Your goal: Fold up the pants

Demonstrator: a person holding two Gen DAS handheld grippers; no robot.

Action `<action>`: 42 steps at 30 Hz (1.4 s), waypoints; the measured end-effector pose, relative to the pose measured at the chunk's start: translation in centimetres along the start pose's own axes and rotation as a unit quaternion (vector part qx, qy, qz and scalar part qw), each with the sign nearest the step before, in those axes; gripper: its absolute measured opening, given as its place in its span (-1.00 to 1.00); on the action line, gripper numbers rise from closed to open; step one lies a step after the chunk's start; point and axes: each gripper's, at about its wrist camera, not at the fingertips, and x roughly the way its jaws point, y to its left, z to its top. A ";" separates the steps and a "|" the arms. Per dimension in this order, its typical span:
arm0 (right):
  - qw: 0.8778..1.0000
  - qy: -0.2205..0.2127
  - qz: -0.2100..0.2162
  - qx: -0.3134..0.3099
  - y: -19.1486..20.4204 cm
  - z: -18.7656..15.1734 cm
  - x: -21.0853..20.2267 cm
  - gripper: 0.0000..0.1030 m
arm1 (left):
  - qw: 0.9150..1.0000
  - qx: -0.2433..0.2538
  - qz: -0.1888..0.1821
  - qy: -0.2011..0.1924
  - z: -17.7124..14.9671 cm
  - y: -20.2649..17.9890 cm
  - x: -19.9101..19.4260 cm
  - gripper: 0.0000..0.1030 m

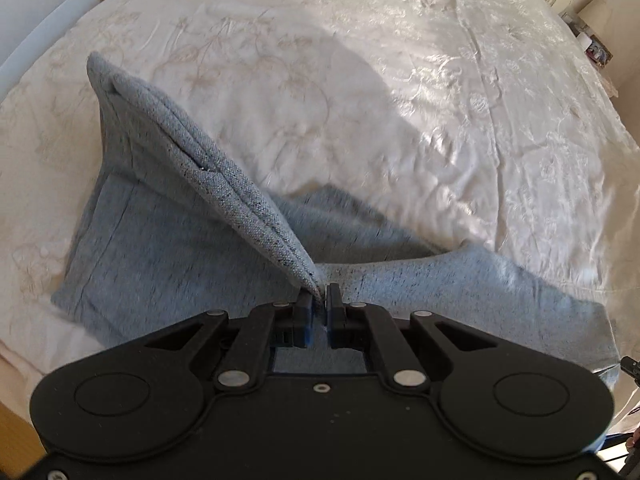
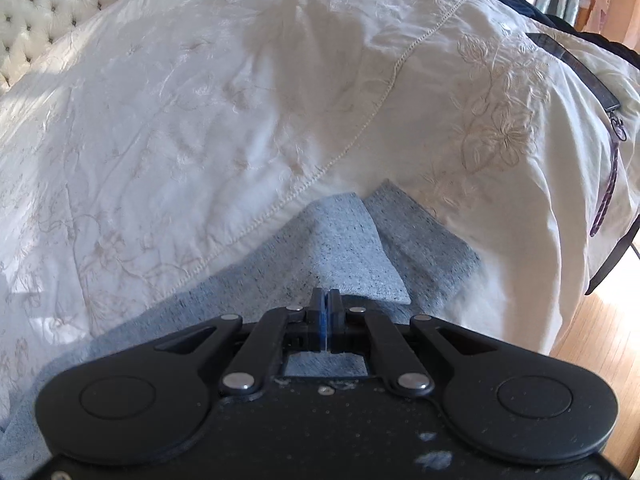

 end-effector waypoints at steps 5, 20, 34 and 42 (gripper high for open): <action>1.000 0.020 0.002 -0.014 -2.3 -1.8 1.8 -0.98 | 0.998 -0.017 0.041 0.033 -4.2 0.3 3.0 -0.86; 0.975 0.082 0.112 0.171 -9.2 -1.7 5.6 -0.49 | 0.994 -0.031 0.100 0.005 -6.0 -0.1 4.0 -0.86; 0.939 0.114 0.126 0.297 -10.3 -1.3 7.8 -0.42 | 0.994 -0.025 0.108 0.008 -4.9 -0.6 4.4 -0.86; 0.937 0.107 0.121 0.311 -8.6 -1.3 8.9 -0.49 | 0.994 -0.018 0.104 0.015 -4.6 -0.5 4.9 -0.86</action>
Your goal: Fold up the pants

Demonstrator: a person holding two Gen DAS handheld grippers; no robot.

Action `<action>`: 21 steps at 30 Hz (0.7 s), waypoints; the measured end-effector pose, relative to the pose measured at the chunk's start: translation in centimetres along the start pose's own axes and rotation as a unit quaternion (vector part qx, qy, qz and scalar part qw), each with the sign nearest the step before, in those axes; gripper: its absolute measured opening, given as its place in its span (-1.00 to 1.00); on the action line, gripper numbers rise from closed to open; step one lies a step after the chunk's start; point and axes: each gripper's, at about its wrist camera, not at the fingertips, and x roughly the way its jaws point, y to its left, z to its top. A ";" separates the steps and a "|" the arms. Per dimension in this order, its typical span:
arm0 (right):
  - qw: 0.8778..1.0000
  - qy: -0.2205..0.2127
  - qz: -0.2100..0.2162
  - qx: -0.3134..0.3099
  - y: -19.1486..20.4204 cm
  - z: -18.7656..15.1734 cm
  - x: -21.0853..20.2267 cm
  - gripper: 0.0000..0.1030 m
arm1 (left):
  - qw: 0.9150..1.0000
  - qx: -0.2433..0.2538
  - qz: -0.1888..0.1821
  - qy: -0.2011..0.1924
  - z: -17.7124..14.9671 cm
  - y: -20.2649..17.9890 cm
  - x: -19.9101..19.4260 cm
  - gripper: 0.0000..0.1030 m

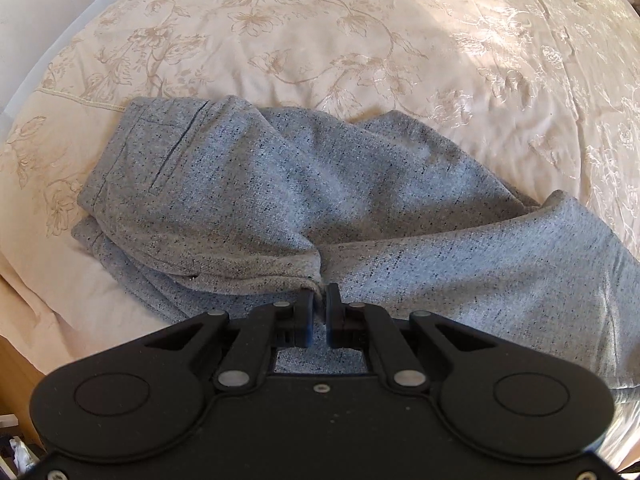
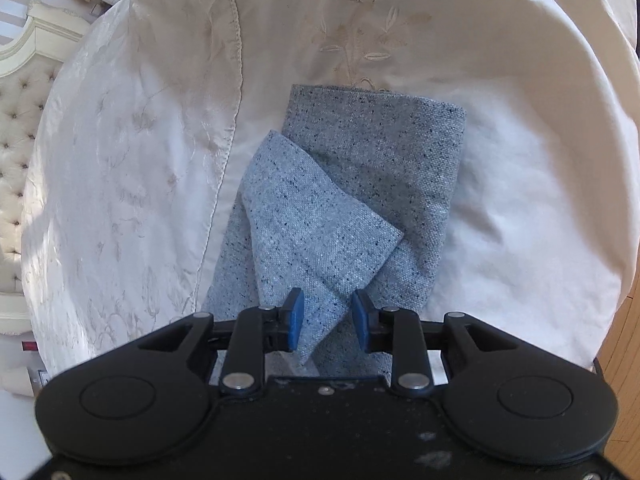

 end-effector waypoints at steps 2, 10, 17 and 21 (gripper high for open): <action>0.999 -0.036 0.017 -0.025 0.9 -0.2 -0.7 -0.91 | 1.000 -0.002 -0.004 -0.001 0.1 0.2 -0.1 -0.86; 0.987 -0.061 0.035 -0.147 7.9 1.6 -4.8 -0.58 | 0.999 -0.017 -0.030 -0.019 1.4 1.1 -0.9 -0.86; 0.988 -0.012 0.001 -0.155 4.3 -1.1 -4.5 -0.28 | 0.999 -0.008 -0.029 -0.013 0.5 1.0 -0.4 -0.86; 0.982 -0.006 -0.013 -0.186 3.5 -4.6 -4.2 -0.27 | 1.000 0.005 -0.027 -0.011 0.3 0.9 -0.3 -0.86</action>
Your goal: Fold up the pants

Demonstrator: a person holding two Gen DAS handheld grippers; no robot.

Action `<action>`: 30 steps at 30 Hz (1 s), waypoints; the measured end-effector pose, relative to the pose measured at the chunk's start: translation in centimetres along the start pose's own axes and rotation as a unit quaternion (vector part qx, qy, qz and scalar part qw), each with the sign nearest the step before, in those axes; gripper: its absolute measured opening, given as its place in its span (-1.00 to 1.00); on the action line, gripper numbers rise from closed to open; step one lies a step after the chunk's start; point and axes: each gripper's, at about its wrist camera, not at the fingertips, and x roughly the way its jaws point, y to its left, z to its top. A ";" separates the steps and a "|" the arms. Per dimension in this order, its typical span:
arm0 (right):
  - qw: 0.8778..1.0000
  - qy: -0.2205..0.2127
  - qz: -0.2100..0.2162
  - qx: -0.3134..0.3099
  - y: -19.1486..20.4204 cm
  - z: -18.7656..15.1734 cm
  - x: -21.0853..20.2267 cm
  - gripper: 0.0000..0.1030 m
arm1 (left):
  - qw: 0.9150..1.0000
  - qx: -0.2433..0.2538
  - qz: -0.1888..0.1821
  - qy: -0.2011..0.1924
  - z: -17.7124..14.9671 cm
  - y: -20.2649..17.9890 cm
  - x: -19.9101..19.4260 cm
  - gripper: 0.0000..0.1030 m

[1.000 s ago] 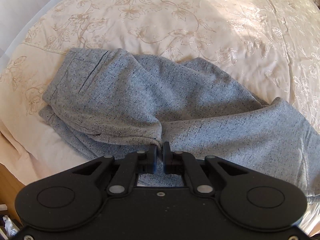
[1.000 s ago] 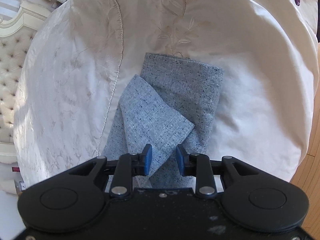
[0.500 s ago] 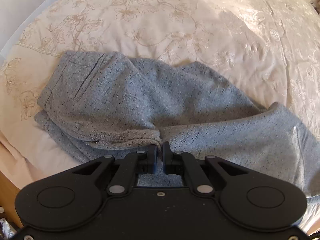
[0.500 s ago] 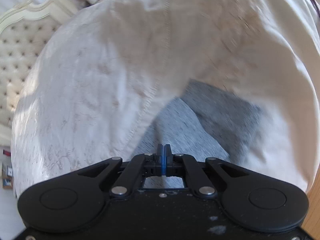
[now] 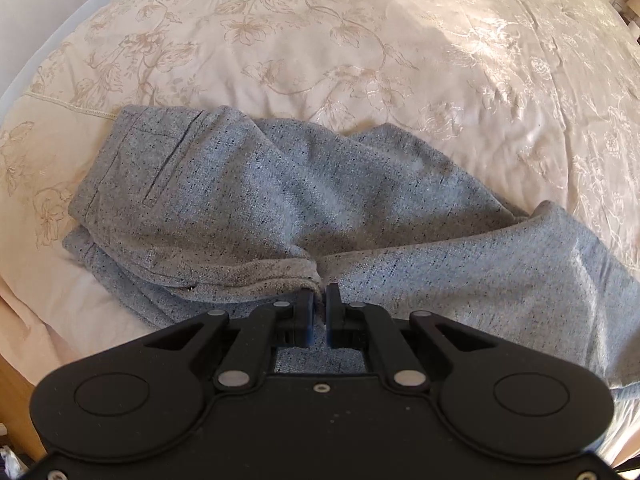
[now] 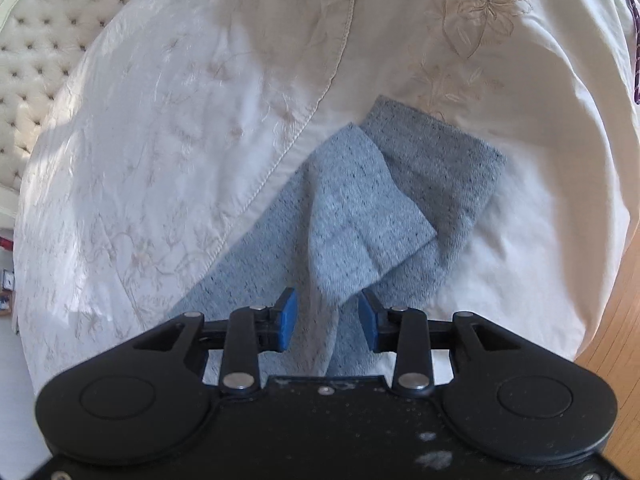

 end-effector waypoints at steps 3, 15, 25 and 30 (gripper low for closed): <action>0.999 0.003 -0.010 -0.044 1.0 -2.1 0.4 -0.27 | 1.000 0.012 0.000 -0.001 0.0 -0.2 0.0 -0.86; 0.997 -0.056 -0.043 0.037 1.2 1.3 4.5 -0.62 | 1.000 0.025 -0.011 0.001 1.0 0.1 0.2 -0.86; 0.983 -0.152 0.043 -0.095 10.3 8.6 -2.8 -0.91 | 0.994 -0.016 -0.052 -0.096 5.1 0.6 -4.5 -0.86; 0.967 -0.205 0.074 -0.134 10.4 8.5 -7.9 -0.91 | 0.988 -0.017 -0.076 -0.134 4.0 0.3 -7.7 -0.86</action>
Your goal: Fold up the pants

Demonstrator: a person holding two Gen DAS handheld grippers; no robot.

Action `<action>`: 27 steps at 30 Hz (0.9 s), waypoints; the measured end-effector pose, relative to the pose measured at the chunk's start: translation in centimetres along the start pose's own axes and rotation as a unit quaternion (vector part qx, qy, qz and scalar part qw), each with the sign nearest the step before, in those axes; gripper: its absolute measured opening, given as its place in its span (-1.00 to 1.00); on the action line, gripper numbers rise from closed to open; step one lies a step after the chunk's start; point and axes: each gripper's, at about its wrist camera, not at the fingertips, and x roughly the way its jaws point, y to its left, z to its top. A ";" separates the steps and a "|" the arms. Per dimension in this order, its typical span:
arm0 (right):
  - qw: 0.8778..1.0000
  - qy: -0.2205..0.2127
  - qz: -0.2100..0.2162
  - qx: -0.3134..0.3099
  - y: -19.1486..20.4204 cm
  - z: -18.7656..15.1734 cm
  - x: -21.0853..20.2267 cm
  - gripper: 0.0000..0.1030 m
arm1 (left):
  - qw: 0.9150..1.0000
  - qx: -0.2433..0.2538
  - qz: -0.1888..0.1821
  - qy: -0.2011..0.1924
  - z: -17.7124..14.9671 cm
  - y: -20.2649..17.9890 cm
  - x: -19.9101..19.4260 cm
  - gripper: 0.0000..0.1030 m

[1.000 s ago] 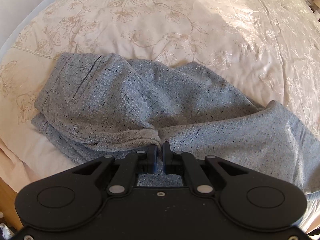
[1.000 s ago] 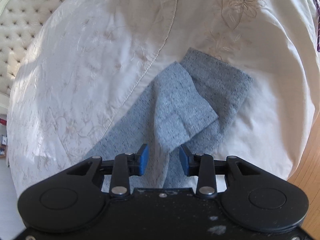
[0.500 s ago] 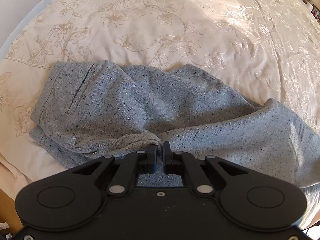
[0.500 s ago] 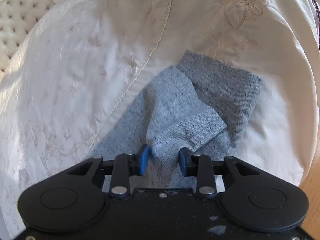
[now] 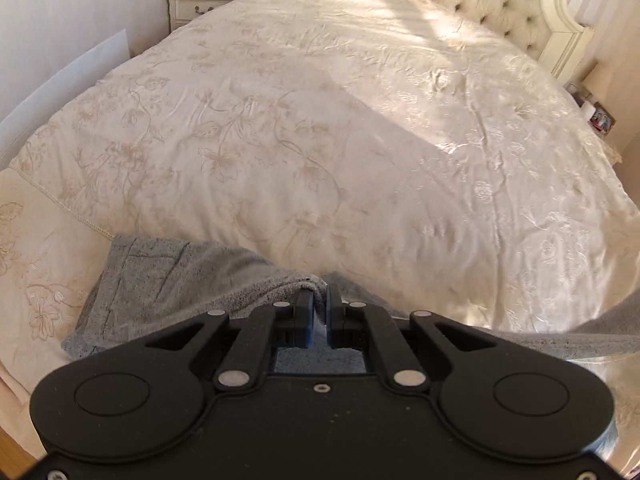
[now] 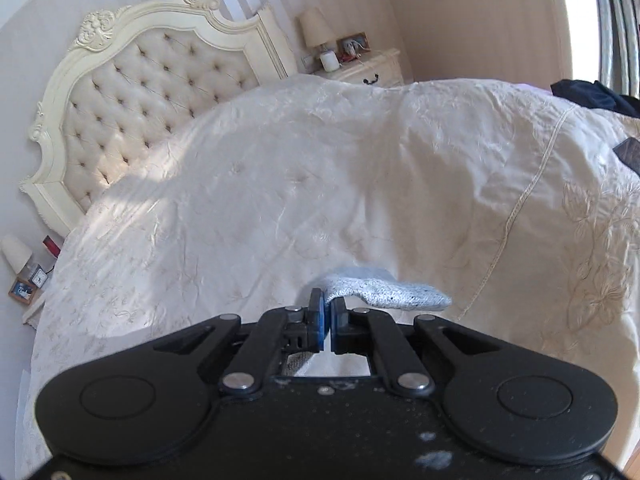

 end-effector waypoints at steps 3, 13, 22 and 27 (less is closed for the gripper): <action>1.000 0.011 -0.021 -0.018 -2.4 -1.6 -1.4 -0.91 | 0.999 0.024 0.002 0.025 -2.7 -0.6 0.3 -0.85; 0.969 0.191 -0.152 -0.023 -12.6 -13.4 6.5 -0.91 | 0.970 0.156 0.109 0.150 -14.7 -3.2 8.6 -0.85; 0.984 0.132 -0.103 -0.059 -11.0 -10.8 3.8 -0.88 | 0.976 0.132 0.112 0.136 -13.2 -3.8 7.7 -0.82; 0.955 0.230 -0.171 -0.072 -12.8 -11.9 7.1 -0.75 | 0.977 0.100 0.115 0.149 -13.3 -3.5 7.6 -0.65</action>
